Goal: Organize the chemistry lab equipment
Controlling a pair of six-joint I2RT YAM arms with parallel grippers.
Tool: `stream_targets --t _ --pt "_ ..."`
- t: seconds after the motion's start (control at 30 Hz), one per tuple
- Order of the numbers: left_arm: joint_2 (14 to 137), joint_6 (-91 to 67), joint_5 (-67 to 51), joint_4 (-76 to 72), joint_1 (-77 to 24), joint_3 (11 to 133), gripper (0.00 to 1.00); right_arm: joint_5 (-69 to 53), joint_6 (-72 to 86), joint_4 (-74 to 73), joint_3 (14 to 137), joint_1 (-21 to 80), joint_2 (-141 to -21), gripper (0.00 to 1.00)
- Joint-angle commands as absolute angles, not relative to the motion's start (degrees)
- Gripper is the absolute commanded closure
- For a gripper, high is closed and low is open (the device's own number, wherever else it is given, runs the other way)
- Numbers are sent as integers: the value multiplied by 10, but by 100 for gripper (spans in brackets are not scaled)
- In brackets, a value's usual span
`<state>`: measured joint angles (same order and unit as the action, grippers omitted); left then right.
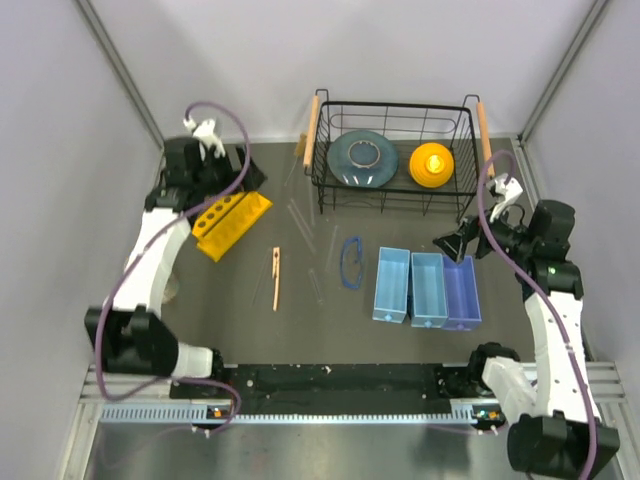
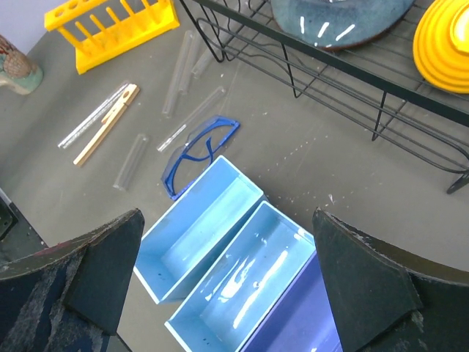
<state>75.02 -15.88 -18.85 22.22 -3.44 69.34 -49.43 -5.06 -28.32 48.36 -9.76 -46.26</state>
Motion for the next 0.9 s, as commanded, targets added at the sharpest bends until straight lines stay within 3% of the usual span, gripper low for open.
stream_targets --t 0.0,0.2,0.43,0.67,0.87 --pt "874 -171 -236 273 -35 839 1 -522 -89 -258 488 -94 -497 1" --pt "1071 -178 -228 350 -35 1059 2 -543 -101 -244 478 -95 -552 1" --pt "1280 -215 -264 367 -44 1286 13 -555 -115 -236 461 -98 -556 1" --pt "1377 -265 -265 299 -49 1316 26 -569 -110 -243 465 -100 -568 1" --pt "1424 -301 -240 235 -67 1321 28 -589 -112 -258 478 -100 -593 1"
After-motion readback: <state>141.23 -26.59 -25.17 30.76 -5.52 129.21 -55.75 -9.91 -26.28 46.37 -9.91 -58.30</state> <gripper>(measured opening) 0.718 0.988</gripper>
